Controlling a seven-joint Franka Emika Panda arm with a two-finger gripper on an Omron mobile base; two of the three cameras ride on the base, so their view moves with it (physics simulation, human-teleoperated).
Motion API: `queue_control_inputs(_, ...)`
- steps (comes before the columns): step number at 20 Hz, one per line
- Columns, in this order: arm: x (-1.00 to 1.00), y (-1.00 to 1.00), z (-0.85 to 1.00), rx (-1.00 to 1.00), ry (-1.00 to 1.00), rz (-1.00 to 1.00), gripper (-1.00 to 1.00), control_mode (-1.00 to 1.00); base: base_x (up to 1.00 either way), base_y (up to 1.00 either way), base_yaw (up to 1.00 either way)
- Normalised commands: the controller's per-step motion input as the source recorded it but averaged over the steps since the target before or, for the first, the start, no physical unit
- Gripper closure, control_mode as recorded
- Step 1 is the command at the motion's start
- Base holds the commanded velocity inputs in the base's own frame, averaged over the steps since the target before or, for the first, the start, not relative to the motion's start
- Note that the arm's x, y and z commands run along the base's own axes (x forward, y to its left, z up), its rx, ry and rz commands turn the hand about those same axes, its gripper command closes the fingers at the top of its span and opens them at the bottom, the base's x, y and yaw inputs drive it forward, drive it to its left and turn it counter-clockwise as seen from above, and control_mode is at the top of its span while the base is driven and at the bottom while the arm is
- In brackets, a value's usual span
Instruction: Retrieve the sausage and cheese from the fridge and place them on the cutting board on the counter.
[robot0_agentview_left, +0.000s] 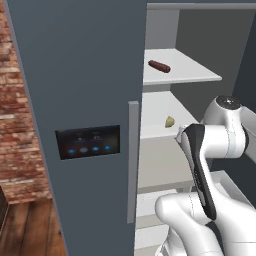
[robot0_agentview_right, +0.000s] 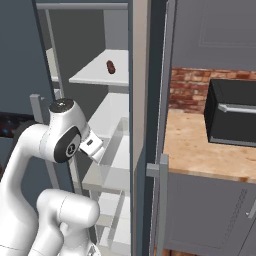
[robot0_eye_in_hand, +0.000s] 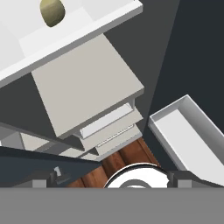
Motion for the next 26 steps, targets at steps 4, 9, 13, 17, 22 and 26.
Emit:
queue_control_inputs(4, 0.0, 0.0, 0.0, 0.0, 0.0, 0.0, -1.0, 1.0, 0.0, 0.0, 0.0)
queue_control_inputs(9, 0.0, 0.0, 0.0, 0.0, 0.0, 0.0, -1.0, 1.0, 0.0, 0.0, 0.0)
queue_control_inputs(13, 0.0, 0.0, 0.0, 0.0, 0.0, 0.0, -1.0, -1.0, 0.0, 0.0, 0.0)
queue_control_inputs(17, 0.0, 0.0, 0.0, 0.0, 0.0, 0.0, -1.0, -1.0, 0.0, 0.0, 0.0)
queue_control_inputs(22, 0.0, 0.0, 0.0, 0.0, 0.0, 0.0, -1.0, -1.0, 0.0, 0.0, 0.0)
queue_control_inputs(26, 0.0, 0.0, 0.0, 0.0, 0.0, 0.0, -1.0, -1.0, 0.0, 0.0, 0.0)
